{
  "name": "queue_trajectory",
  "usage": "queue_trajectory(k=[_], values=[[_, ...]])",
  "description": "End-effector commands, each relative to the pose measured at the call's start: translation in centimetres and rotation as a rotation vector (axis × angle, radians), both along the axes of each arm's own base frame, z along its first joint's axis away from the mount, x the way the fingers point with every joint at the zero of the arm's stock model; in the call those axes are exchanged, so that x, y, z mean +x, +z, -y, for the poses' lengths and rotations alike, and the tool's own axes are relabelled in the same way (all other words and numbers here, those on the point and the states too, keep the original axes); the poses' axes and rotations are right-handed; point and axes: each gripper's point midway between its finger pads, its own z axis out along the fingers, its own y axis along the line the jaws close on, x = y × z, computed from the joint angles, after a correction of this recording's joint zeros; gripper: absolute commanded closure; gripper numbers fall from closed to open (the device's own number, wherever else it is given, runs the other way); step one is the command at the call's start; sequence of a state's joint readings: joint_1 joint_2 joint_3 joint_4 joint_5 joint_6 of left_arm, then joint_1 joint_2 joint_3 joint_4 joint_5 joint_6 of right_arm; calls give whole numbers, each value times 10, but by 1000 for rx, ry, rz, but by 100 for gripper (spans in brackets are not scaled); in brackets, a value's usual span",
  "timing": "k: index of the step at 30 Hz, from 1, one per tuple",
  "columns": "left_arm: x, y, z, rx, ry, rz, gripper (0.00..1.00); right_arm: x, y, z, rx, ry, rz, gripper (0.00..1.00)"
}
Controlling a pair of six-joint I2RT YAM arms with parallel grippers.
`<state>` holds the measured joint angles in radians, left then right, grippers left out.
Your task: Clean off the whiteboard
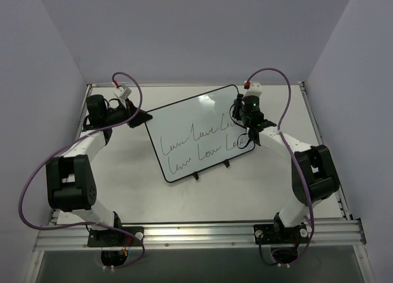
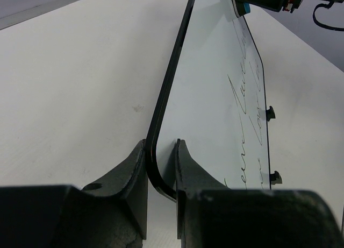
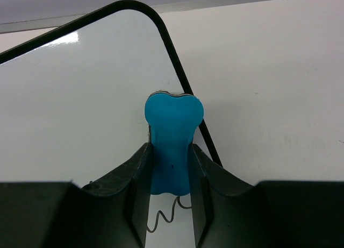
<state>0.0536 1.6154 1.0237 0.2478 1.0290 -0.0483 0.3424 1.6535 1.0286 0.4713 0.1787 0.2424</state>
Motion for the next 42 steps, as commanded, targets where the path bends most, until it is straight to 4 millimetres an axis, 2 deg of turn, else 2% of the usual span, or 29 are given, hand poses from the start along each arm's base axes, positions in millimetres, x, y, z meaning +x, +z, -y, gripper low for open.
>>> queue_trajectory(k=[1, 6, 10, 11, 13, 14, 15, 17, 18, 19, 21, 22, 24, 25, 26, 27, 29, 30, 32, 33, 34, 36, 38, 39, 41, 42], values=[[10, -10, 6, 150, -24, 179, 98, 8, -2, -4, 2, 44, -41, 100], [11, -10, 5, 154, -21, 179, 98, 20, 7, -2, 8, 73, -47, 100], [11, -10, 5, 156, -22, 180, 98, 3, 2, -35, 3, 178, -59, 100], [11, -10, 5, 157, -21, 180, 98, -6, -9, -40, 4, 196, -78, 100], [11, -10, 5, 158, -19, 181, 98, -23, -6, -67, 26, 250, -56, 100], [12, -9, 4, 159, -20, 184, 98, -35, -17, -75, 22, 266, -74, 100], [12, -10, 4, 159, -20, 183, 98, -49, -9, -101, 34, 320, -43, 100], [12, -10, 4, 159, -18, 180, 98, -68, -17, -119, 36, 336, -42, 100], [12, -10, 4, 159, -18, 180, 98, -74, -10, -132, 47, 353, -11, 100], [12, -10, 4, 160, -15, 178, 98, -92, -11, -156, 44, 404, -6, 100], [12, -11, 3, 164, -12, 179, 98, -104, -9, -178, 59, 425, 28, 100], [12, -10, 3, 164, -12, 182, 98, -124, -11, -202, 60, 483, 34, 100], [12, -10, 3, 167, -8, 183, 98, -136, -10, -227, 48, 516, 65, 100], [12, -10, 3, 165, -9, 181, 98, -152, -11, -246, 40, 556, 68, 100], [12, -9, 3, 166, -9, 183, 98, -155, -10, -253, 36, 561, 71, 100], [12, -10, 3, 167, -8, 181, 98, -154, -21, -255, 12, 554, 48, 100], [11, -10, 3, 169, -6, 180, 98, -144, -21, -250, -1, 496, 53, 100], [7, -10, 14, 169, -32, 185, 98, -139, -26, -242, -27, 466, 43, 100], [7, -9, 16, 170, -38, 190, 98, -125, -31, -222, -53, 387, 29, 100], [7, -10, 16, 171, -37, 187, 98, -113, -30, -203, -58, 330, 23, 100], [7, -11, 16, 171, -35, 185, 98, -108, -29, -191, -54, 289, 25, 100], [7, -10, 16, 171, -37, 188, 98, -96, -27, -153, -65, 183, 23, 100], [7, -10, 16, 171, -37, 186, 98, -91, -26, -121, -59, 102, 19, 100], [7, -10, 16, 171, -39, 185, 98, -84, -27, -97, -65, 41, 9, 100], [7, -10, 16, 172, -37, 186, 98, -81, -24, -71, -46, -16, 10, 100], [7, -10, 16, 172, -39, 188, 98, -79, -33, -48, -56, -62, -16, 100]])
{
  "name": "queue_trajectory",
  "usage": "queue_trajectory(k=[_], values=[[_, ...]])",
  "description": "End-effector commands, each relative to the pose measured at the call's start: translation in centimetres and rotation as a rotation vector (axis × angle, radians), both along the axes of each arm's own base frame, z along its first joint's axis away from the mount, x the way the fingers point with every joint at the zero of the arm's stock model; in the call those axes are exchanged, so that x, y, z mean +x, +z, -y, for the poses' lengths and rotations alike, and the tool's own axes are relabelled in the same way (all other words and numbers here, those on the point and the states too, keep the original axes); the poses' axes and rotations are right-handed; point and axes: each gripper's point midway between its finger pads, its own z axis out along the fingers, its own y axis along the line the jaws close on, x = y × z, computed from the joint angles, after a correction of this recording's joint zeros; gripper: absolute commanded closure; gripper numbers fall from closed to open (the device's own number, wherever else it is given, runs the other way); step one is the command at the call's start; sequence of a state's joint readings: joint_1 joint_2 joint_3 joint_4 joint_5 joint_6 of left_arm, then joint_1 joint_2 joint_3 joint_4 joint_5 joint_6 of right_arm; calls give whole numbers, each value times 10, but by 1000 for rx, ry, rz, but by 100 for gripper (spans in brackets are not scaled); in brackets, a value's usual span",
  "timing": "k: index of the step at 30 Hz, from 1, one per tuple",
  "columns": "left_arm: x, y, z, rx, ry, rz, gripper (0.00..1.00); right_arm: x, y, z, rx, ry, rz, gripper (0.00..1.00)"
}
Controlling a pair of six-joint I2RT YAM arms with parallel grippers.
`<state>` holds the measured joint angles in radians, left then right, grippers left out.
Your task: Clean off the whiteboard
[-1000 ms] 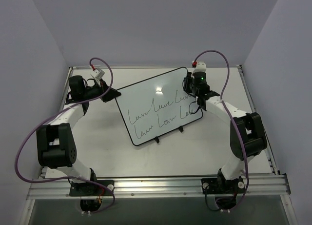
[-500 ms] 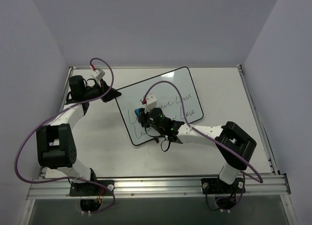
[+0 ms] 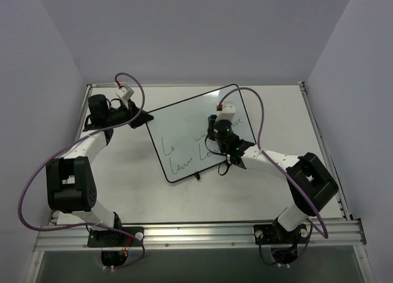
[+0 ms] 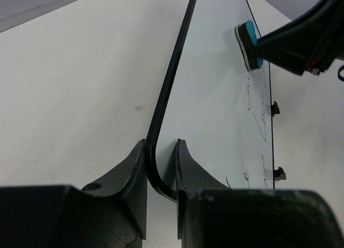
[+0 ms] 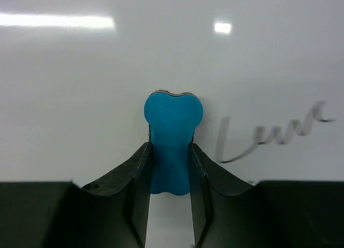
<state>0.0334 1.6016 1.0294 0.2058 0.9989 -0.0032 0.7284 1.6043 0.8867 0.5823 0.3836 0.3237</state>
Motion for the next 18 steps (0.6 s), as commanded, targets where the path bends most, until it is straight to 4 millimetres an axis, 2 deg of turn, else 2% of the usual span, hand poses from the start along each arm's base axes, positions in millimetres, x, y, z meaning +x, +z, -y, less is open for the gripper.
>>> queue_trajectory(k=[1, 2, 3, 4, 5, 7, 9, 10, 13, 14, 17, 18], values=[[9, -10, 11, 139, -39, 173, 98, 7, -24, 89, -73, -249, -70, 100], [8, -10, 12, 139, -40, 173, 98, 8, -25, 100, -58, -270, -78, 100], [8, -9, 11, 137, -38, 172, 98, 5, -35, 109, -54, -271, -105, 100], [9, -9, 11, 139, -37, 173, 98, 10, -40, 131, -38, -313, -119, 100], [8, -9, 11, 139, -37, 173, 98, 11, -42, 140, -23, -325, -128, 100], [8, -9, 11, 139, -37, 174, 98, 8, -47, 150, 8, -318, -136, 100], [9, -9, 11, 138, -37, 173, 98, 8, -42, 143, 15, -276, -116, 100], [9, -10, 12, 138, -38, 170, 98, 7, -41, 136, 18, -251, -114, 100], [9, -12, 12, 137, -40, 164, 98, 4, -30, 99, 20, -145, -80, 100], [9, -11, 12, 138, -39, 167, 98, -4, -29, 74, 17, -75, -74, 100], [9, -9, 12, 142, -33, 172, 98, -15, -17, 29, 22, 23, -26, 100], [8, -9, 12, 142, -35, 170, 98, -31, -16, 2, 20, 85, -19, 100]])
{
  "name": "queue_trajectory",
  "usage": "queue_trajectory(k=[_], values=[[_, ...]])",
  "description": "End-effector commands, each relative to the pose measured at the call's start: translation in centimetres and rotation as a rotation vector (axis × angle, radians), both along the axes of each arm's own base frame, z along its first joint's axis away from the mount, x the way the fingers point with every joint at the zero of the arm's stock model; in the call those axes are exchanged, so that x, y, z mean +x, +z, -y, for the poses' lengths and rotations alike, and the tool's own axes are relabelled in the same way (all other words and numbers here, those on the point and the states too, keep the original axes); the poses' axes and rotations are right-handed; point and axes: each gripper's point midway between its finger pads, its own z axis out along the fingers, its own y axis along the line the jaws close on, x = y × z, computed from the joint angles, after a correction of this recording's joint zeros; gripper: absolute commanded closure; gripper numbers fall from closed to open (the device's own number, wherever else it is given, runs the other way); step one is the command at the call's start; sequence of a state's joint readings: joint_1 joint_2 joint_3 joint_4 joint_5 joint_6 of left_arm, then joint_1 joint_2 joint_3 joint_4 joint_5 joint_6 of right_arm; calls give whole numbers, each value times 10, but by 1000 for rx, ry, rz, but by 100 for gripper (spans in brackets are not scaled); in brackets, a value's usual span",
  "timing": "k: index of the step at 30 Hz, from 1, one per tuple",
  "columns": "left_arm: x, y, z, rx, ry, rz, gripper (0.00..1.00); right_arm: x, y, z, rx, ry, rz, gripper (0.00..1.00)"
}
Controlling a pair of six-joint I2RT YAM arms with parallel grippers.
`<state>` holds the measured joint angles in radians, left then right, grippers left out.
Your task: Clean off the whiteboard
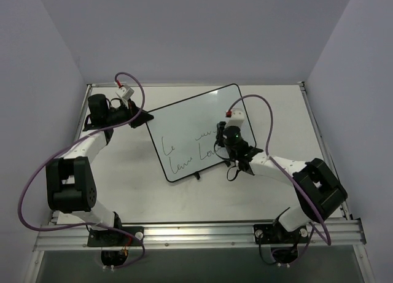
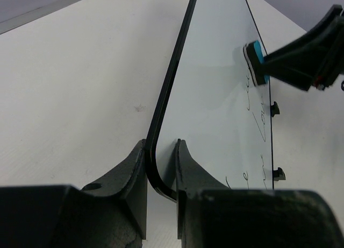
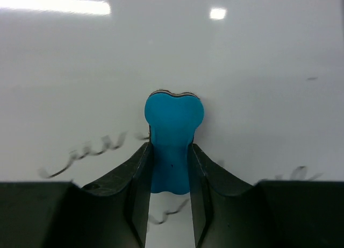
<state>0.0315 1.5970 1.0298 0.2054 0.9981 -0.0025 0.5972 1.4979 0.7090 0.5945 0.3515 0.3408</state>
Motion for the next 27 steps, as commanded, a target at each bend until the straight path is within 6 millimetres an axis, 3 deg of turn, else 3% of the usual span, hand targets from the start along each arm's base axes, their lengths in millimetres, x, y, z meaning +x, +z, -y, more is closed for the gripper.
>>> queue_trajectory(k=[1, 3, 5, 7, 8, 10, 12, 15, 16, 18, 19, 22, 23, 26, 27], values=[[9, -11, 11, 141, -33, 164, 98, -29, 14, -81, 36, 207, 45, 100], [9, -12, 12, 141, -35, 163, 98, -46, 14, -111, 46, 258, 60, 100], [10, -10, 12, 140, -34, 165, 98, -55, 6, -130, 32, 300, 50, 100], [10, -11, 12, 137, -37, 158, 98, -59, 11, -149, 12, 323, 63, 100], [10, -11, 12, 138, -36, 159, 98, -58, 3, -150, -15, 321, 41, 100], [10, -10, 12, 139, -34, 162, 98, -45, 4, -140, -32, 274, 44, 100], [10, -11, 11, 140, -33, 163, 98, -24, 1, -114, -41, 203, 24, 100], [11, -11, 11, 139, -33, 162, 98, -8, 1, -75, -58, 124, 8, 100], [10, -12, 12, 139, -34, 160, 98, 6, 8, -49, -47, 63, 15, 100], [10, -12, 12, 139, -36, 159, 98, 13, 3, -22, -39, 28, -9, 100], [10, -12, 12, 139, -34, 160, 98, 24, 4, 8, -27, -34, -17, 100], [11, -11, 11, 140, -31, 163, 98, 30, -6, 47, -4, -82, -56, 100], [11, -11, 11, 141, -29, 160, 98, 36, -8, 73, 6, -134, -64, 100], [11, -12, 11, 143, -29, 158, 98, 37, -17, 104, 37, -169, -90, 100], [11, -13, 11, 143, -29, 157, 98, 37, -16, 106, 47, -167, -87, 100]])
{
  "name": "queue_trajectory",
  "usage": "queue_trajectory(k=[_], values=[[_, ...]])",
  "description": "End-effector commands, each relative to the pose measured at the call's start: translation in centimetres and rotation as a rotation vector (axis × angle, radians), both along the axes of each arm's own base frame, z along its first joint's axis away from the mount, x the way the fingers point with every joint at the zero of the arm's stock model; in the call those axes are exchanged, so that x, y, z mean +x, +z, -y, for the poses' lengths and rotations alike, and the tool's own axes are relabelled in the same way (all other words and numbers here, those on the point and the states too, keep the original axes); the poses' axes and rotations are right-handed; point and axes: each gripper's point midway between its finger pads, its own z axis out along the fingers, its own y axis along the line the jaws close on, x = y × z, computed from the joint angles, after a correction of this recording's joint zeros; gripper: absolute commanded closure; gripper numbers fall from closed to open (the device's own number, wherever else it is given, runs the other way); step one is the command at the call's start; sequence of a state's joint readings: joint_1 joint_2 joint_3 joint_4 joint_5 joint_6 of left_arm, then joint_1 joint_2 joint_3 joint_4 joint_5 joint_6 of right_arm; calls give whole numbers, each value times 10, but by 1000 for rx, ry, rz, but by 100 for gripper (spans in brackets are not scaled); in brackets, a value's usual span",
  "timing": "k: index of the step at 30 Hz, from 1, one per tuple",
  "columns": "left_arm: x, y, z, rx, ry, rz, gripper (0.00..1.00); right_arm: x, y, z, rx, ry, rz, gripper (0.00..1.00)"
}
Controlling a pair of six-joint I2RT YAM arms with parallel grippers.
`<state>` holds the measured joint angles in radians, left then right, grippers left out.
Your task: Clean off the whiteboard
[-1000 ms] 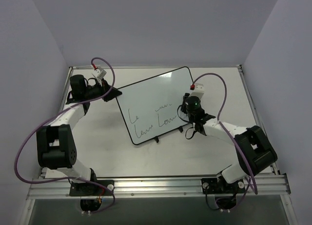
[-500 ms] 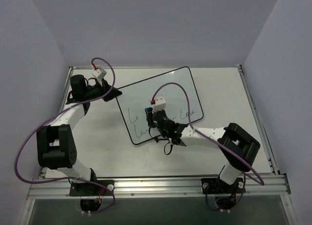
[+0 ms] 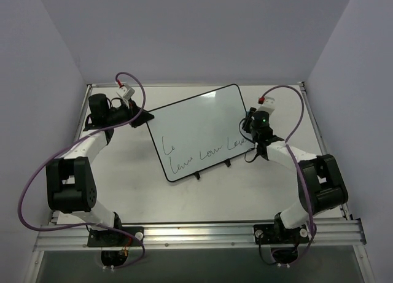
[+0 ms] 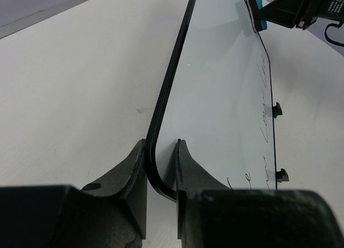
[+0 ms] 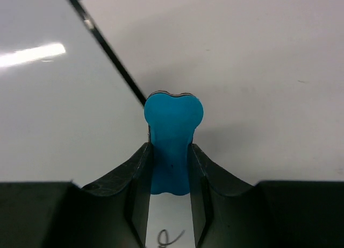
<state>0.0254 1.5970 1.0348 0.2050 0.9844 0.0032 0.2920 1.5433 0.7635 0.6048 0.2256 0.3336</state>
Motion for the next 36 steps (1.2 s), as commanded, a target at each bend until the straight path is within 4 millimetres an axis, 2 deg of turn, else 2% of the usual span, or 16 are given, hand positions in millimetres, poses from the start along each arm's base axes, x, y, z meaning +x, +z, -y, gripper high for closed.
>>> queue_trajectory(k=[1, 5, 8, 9, 12, 13, 17, 18, 20, 21, 23, 25, 26, 28, 29, 36], values=[[10, -13, 10, 138, -34, 149, 98, -16, -20, 9, 11, 35, -79, 100], [10, -14, 10, 142, -32, 144, 98, -20, -9, -22, 43, 112, -39, 100], [10, -13, 9, 146, -28, 148, 98, -27, 0, -67, 39, 228, -11, 100], [10, -13, 9, 147, -25, 149, 98, -34, 6, -96, 61, 315, 14, 100], [10, -14, 9, 147, -26, 146, 98, -47, 16, -137, 48, 372, 46, 100], [10, -15, 9, 148, -28, 143, 98, -67, 14, -169, 25, 431, 40, 100], [10, -16, 10, 147, -31, 140, 98, -99, 16, -225, -18, 490, 67, 100], [10, -15, 10, 147, -30, 142, 98, -103, 7, -235, -36, 502, 53, 100], [10, -15, 11, 149, -31, 143, 98, -116, 14, -268, -36, 561, 66, 100], [10, -15, 11, 148, -29, 143, 98, -121, 1, -279, -67, 581, 45, 100], [9, -15, 11, 149, -31, 144, 98, -131, 12, -309, -80, 625, 73, 100], [9, -14, 13, 150, -33, 144, 98, -133, -1, -321, -130, 641, 57, 100], [8, -15, 13, 150, -33, 145, 98, -128, 9, -330, -128, 629, 77, 100], [7, -15, 15, 150, -37, 145, 98, -123, 5, -332, -164, 616, 64, 100], [7, -16, 15, 152, -37, 145, 98, -116, 19, -337, -169, 600, 88, 100], [7, -15, 15, 155, -33, 146, 98, -91, 37, -330, -299, 488, 101, 100]])
